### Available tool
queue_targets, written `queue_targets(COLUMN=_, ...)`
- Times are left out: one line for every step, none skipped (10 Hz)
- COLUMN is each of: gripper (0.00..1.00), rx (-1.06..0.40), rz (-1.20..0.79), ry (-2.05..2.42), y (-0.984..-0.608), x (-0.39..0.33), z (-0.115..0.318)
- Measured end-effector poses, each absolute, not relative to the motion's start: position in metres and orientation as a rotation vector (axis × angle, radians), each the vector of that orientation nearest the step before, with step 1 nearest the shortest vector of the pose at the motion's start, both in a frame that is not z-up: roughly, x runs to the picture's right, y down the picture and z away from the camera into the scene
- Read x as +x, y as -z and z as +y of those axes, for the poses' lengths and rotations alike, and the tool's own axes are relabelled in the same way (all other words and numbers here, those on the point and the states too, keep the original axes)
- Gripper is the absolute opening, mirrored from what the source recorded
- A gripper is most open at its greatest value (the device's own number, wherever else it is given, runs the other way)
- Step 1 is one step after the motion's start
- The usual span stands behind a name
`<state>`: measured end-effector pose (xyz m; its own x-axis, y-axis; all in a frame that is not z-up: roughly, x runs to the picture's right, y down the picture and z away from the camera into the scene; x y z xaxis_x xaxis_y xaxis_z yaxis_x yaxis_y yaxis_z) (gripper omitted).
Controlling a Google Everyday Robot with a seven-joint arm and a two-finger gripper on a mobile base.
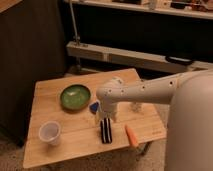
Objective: Place the eraser in the ceramic cup
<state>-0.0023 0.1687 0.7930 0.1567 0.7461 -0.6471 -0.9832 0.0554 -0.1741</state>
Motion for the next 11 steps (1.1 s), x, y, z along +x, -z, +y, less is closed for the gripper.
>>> queue_targets(gripper=0.65, rx=-0.692, rz=0.488, ry=-1.364, y=-0.8, x=-0.002, z=0.169)
queue_targets(gripper=0.65, rx=-0.717, rz=0.532, ry=-1.35, y=-0.805, x=-0.005, z=0.17)
queue_targets(gripper=0.65, rx=-0.732, rz=0.561, ry=-1.346, y=-0.808, x=-0.005, z=0.171)
queue_targets(gripper=0.65, rx=-0.749, rz=0.586, ry=-1.354, y=-0.814, x=-0.001, z=0.171)
queue_targets(gripper=0.65, rx=-0.759, rz=0.586, ry=-1.357, y=-0.815, x=0.0, z=0.17)
queue_targets(gripper=0.65, rx=-0.771, rz=0.589, ry=-1.35, y=-0.82, x=0.0, z=0.174)
queue_targets(gripper=0.65, rx=-0.772, rz=0.577, ry=-1.347, y=-0.822, x=-0.002, z=0.176)
queue_targets(gripper=0.65, rx=-0.763, rz=0.572, ry=-1.344, y=-0.822, x=0.001, z=0.176)
queue_targets(gripper=0.65, rx=-0.758, rz=0.564, ry=-1.344, y=-0.824, x=0.001, z=0.176)
queue_targets(gripper=0.65, rx=-0.756, rz=0.567, ry=-1.33, y=-0.828, x=-0.002, z=0.177)
queue_targets(gripper=0.65, rx=-0.756, rz=0.57, ry=-1.322, y=-0.83, x=-0.003, z=0.177)
